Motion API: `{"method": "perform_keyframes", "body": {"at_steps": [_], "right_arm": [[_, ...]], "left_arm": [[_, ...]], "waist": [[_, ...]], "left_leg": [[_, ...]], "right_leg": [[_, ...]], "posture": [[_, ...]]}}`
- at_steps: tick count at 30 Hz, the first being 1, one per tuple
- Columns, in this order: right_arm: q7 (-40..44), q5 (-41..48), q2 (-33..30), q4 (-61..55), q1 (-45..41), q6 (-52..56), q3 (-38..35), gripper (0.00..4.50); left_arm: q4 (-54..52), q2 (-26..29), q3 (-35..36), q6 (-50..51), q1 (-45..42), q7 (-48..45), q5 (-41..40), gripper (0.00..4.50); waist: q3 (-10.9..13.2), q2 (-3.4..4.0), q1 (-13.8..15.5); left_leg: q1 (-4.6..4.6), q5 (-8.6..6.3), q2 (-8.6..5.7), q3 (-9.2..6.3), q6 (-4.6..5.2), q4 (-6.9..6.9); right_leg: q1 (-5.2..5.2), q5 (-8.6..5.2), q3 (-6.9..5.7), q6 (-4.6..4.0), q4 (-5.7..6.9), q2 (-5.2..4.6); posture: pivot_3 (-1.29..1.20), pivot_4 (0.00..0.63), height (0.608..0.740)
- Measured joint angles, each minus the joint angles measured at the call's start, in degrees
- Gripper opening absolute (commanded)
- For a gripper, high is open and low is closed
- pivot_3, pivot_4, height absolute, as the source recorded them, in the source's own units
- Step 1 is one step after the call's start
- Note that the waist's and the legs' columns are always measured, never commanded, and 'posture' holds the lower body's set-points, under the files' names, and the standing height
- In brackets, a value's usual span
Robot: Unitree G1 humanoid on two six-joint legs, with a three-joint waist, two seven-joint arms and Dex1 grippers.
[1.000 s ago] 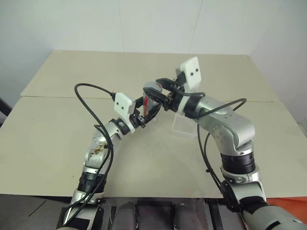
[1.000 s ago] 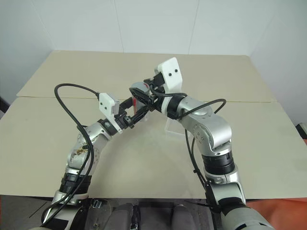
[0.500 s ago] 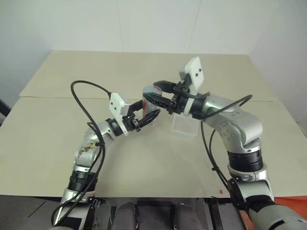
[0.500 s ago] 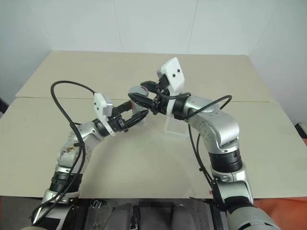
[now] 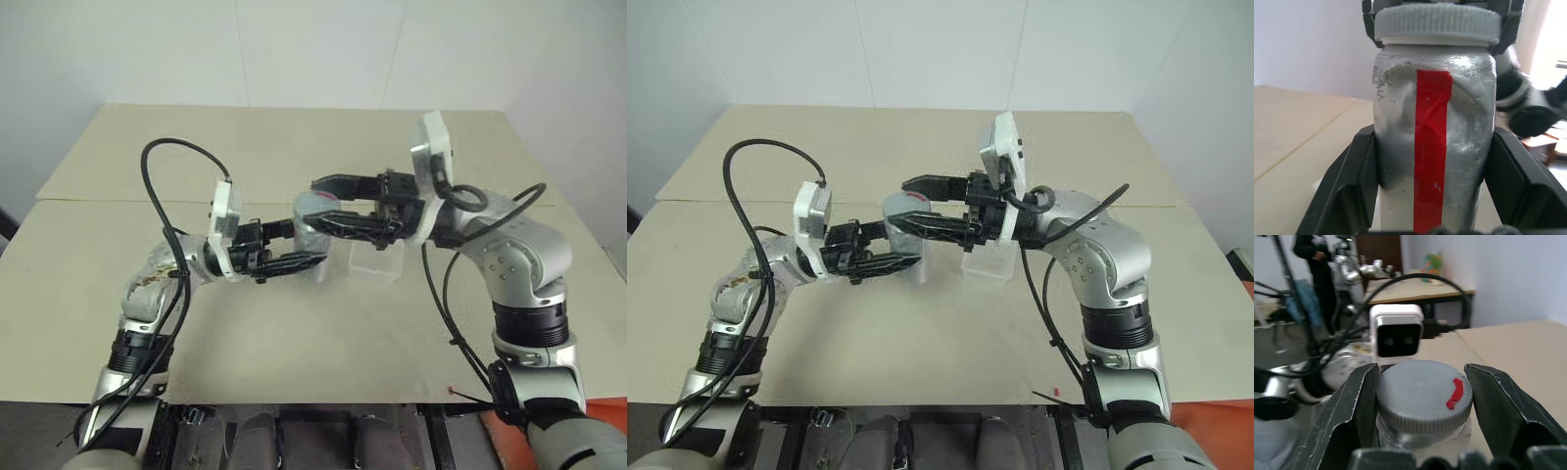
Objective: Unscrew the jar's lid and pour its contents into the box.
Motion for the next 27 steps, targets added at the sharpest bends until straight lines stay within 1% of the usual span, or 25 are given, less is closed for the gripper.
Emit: {"method": "perform_keyframes", "body": {"at_steps": [3,9,11,12,14,15,22,27], "right_arm": [[1.4,0.3,-0.4,0.0,0.0,0.0,0.0,2.75],[1.6,0.6,-0.7,0.0,0.0,-0.1,0.0,2.75],[1.6,0.6,-0.7,0.0,0.1,-0.2,0.0,3.47],[1.5,0.5,-0.8,0.0,0.2,-0.2,0.0,3.69],[1.2,-0.1,-0.9,0.0,1.4,0.1,1.3,4.33],[1.0,-0.1,-0.9,0.1,1.9,0.1,1.8,4.46],[-1.3,-0.4,-1.2,0.0,2.0,0.0,1.8,4.46],[-4.1,-1.1,-2.1,-0.6,3.8,0.0,1.6,4.46]], "left_arm": [[0.0,-0.2,0.0,0.1,0.0,-1.3,0.0,2.70],[0.1,-0.6,0.0,0.1,0.0,-1.6,0.0,2.70],[0.1,-0.7,0.0,0.1,0.0,-1.6,0.0,2.70],[0.2,-0.9,0.2,-0.1,-0.1,-1.5,0.0,2.70],[0.1,-1.1,1.3,-0.6,-1.4,-1.2,-0.1,2.70],[0.1,-1.1,1.8,-1.0,-2.0,-1.2,-0.1,2.70],[0.1,-1.3,2.5,-2.0,-2.0,0.0,0.0,2.70],[0.2,-1.5,3.5,-4.1,-1.7,2.9,0.9,2.70]], "waist": [[0.0,0.00,0.0],[0.0,0.00,0.1],[0.0,0.00,0.1],[0.0,0.00,0.1],[0.0,0.00,0.1],[0.0,0.00,0.2],[0.0,0.00,0.2],[0.0,0.00,0.2]], "left_leg": [[-0.01,0.00,0.00,-0.02,0.00,0.00],[-0.01,0.00,0.00,-0.06,0.00,0.00],[-0.01,0.00,0.00,-0.07,0.00,0.01],[-0.01,0.00,0.00,-0.07,0.00,0.01],[-0.02,0.00,0.00,-0.06,0.00,0.01],[-0.01,0.00,-0.01,-0.07,0.00,0.01],[-0.01,0.00,-0.01,-0.09,0.00,0.01],[-0.01,0.00,-0.01,-0.09,0.01,0.01]], "right_leg": [[0.00,0.00,0.00,0.00,0.01,0.00],[0.00,0.00,0.01,0.00,0.01,0.00],[0.00,0.00,0.01,0.00,0.01,0.00],[0.00,0.00,0.01,0.00,0.01,0.00],[0.00,0.00,-0.01,0.00,0.00,0.00],[0.00,0.00,0.01,0.00,0.00,-0.01],[0.00,0.00,0.02,0.00,0.01,-0.01],[0.00,0.00,0.02,0.00,0.00,-0.01]], "posture": [[0.00,0.150,0.740],[0.00,0.150,0.740],[0.00,0.150,0.740],[0.00,0.150,0.740],[0.00,0.150,0.740],[0.00,0.150,0.740],[0.00,0.150,0.740],[0.00,0.150,0.740]]}}
